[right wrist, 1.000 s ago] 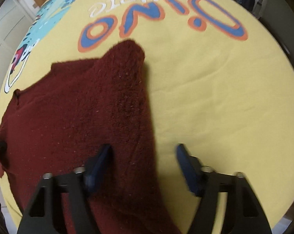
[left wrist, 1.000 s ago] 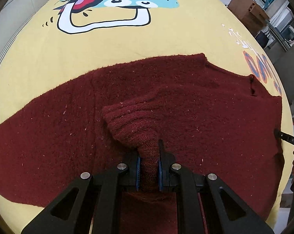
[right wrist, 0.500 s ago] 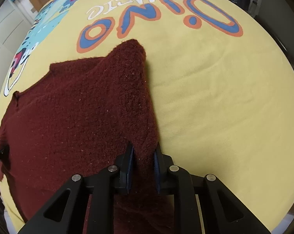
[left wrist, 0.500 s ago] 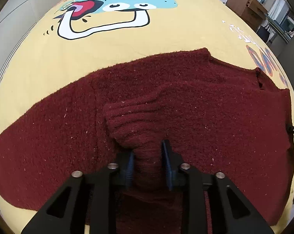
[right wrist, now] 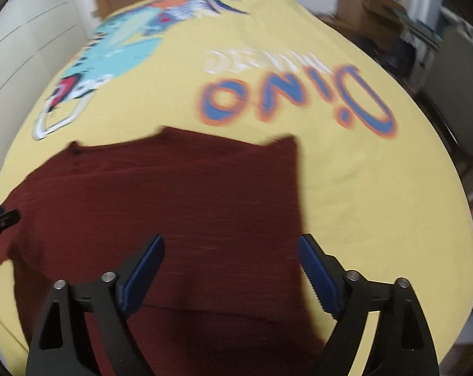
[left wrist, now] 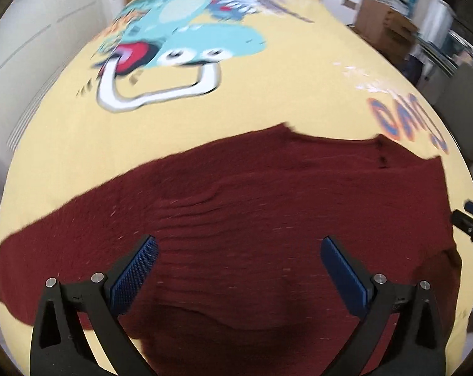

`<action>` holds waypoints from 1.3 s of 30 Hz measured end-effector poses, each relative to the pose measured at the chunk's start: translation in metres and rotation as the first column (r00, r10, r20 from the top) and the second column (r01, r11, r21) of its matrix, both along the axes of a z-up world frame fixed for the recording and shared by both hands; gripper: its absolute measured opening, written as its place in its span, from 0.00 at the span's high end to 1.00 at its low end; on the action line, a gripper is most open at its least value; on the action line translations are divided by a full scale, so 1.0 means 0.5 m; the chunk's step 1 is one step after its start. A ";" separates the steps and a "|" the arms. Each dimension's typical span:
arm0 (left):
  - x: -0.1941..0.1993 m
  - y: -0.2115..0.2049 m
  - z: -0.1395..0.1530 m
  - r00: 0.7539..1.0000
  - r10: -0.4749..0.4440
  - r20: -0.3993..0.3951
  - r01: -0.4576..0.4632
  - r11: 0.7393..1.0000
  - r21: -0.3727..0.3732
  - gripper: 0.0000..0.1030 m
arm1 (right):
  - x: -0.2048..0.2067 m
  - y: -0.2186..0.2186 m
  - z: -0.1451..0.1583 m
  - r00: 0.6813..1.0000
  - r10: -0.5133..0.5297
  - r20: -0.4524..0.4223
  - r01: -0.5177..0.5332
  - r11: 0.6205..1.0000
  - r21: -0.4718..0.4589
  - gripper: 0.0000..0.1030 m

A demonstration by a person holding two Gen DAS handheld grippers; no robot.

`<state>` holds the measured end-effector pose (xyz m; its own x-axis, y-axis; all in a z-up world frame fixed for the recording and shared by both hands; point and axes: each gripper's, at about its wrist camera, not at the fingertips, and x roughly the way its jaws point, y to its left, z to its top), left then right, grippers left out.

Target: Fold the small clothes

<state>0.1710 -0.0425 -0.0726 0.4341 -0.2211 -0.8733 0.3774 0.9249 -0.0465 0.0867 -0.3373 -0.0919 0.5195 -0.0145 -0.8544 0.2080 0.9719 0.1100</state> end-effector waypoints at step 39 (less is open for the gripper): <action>-0.046 -0.002 -0.105 0.998 -0.003 -0.069 0.002 1.000 -0.014 0.01 | -0.059 0.048 -0.101 0.998 0.016 -0.060 -0.021 0.997 -0.077 0.01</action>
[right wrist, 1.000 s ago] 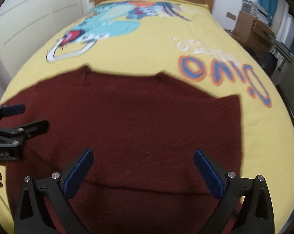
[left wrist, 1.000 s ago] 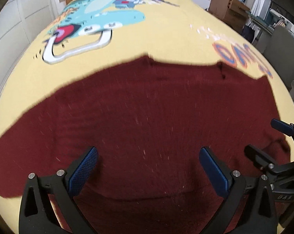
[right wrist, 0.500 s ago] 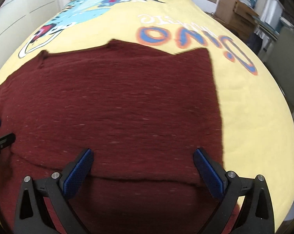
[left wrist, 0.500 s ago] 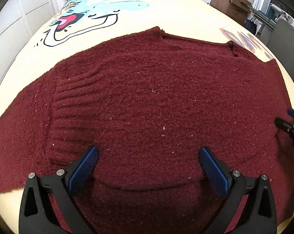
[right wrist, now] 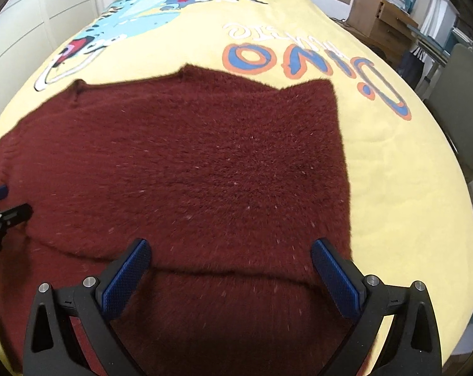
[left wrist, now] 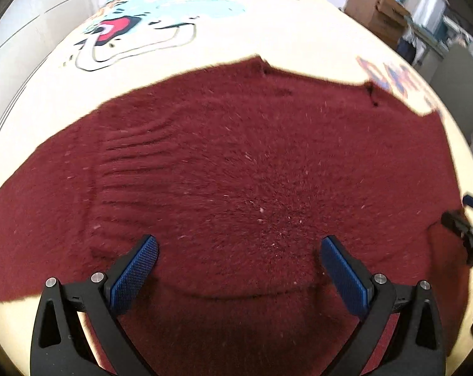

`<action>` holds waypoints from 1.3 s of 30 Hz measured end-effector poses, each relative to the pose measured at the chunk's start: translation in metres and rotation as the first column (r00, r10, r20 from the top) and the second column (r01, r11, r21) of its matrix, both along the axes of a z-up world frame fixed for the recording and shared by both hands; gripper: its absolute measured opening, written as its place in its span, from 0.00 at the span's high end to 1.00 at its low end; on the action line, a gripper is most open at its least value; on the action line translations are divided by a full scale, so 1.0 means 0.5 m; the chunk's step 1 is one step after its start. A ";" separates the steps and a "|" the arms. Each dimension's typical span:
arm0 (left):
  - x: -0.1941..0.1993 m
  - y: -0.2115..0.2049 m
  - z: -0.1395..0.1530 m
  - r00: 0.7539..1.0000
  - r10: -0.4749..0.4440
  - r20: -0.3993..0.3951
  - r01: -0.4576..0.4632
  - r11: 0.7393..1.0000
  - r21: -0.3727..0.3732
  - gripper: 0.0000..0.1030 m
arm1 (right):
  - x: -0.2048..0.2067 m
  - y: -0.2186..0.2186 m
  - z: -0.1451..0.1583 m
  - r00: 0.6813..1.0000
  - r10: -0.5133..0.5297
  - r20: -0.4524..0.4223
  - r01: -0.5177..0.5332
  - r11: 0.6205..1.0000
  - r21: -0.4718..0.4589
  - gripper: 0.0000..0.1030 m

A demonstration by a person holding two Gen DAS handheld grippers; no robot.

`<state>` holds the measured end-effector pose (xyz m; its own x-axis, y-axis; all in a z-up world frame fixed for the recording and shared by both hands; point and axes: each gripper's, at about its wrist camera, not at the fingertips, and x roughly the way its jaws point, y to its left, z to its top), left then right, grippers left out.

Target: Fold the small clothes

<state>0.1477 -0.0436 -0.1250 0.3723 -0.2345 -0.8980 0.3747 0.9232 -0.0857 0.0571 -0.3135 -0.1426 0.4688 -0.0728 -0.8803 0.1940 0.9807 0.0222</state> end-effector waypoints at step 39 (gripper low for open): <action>-0.017 0.695 0.010 0.641 0.755 -0.138 -0.762 0.647 0.000 0.01 | -0.193 0.010 0.139 1.000 -0.030 -0.008 0.029 0.995 -0.093 0.01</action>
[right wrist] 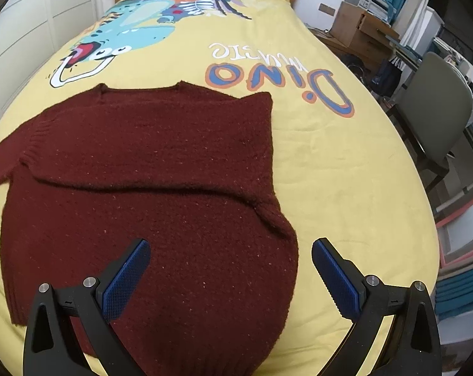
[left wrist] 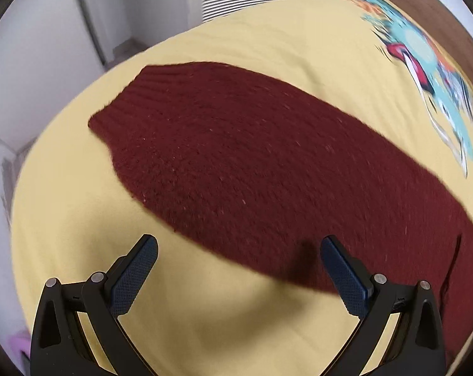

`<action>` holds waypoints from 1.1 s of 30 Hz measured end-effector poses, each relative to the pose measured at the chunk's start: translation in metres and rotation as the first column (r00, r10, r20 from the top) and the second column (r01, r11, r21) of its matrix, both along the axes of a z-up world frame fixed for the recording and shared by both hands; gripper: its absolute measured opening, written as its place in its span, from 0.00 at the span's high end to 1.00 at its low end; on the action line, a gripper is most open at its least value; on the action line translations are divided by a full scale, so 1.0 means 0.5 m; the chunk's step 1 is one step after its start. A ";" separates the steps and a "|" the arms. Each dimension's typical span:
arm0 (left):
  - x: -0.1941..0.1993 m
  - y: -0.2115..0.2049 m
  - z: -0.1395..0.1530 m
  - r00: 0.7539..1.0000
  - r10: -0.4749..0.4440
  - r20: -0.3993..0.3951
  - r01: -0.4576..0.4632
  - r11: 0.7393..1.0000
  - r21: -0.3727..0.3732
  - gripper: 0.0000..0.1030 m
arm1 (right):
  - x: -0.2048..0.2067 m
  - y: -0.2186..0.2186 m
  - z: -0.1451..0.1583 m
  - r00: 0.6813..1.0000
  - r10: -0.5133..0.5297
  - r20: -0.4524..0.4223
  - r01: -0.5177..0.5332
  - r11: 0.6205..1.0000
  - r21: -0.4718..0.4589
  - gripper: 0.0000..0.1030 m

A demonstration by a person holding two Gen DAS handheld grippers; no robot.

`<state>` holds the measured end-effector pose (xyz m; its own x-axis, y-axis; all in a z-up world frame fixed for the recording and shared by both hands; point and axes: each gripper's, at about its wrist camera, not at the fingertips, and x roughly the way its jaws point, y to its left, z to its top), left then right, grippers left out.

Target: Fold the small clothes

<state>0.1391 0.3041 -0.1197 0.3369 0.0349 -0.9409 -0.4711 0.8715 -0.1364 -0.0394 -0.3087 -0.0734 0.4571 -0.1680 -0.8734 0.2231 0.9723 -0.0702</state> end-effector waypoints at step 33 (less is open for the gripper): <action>0.072 -0.202 0.206 0.903 -0.403 0.149 0.407 0.913 0.005 0.87 | 0.048 -0.025 -0.017 1.000 -0.015 0.017 0.013 0.994 0.106 0.01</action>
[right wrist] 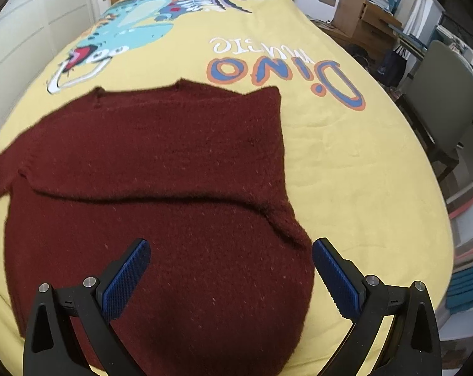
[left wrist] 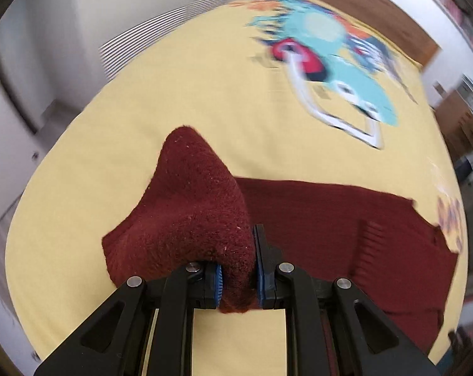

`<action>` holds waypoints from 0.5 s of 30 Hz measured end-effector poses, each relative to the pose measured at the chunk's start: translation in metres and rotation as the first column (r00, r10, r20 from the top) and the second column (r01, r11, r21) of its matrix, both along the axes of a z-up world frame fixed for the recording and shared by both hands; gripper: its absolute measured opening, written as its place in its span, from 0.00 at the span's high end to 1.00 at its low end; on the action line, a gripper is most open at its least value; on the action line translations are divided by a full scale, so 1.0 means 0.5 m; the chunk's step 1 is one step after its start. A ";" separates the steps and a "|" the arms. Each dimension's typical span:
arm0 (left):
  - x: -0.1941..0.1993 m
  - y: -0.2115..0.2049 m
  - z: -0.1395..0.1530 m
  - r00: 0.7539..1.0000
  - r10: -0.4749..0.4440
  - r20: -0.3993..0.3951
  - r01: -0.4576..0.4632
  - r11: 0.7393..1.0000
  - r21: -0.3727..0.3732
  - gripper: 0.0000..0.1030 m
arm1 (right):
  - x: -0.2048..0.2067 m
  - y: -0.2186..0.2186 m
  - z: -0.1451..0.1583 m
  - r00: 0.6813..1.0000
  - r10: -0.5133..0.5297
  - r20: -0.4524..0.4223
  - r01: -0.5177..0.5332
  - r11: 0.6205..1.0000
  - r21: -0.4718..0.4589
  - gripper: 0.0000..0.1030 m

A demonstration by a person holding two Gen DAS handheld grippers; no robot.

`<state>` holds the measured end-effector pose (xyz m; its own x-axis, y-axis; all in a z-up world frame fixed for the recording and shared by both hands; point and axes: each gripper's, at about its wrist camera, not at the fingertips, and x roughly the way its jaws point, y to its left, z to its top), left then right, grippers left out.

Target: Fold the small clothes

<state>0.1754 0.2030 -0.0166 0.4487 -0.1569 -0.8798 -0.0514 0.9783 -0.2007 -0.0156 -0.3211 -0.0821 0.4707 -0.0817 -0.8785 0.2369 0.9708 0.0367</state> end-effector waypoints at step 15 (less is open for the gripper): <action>0.006 -0.507 0.058 0.911 -0.404 0.086 0.409 0.911 -0.059 0.88 | 0.067 -0.060 0.059 0.997 -0.032 0.063 0.028 0.998 0.061 0.01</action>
<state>0.1785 -0.0504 0.0124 0.3924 -0.4023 -0.8272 0.3644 0.8937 -0.2617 0.0180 -0.3513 -0.0526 0.5246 -0.0450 -0.8502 0.2613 0.9589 0.1104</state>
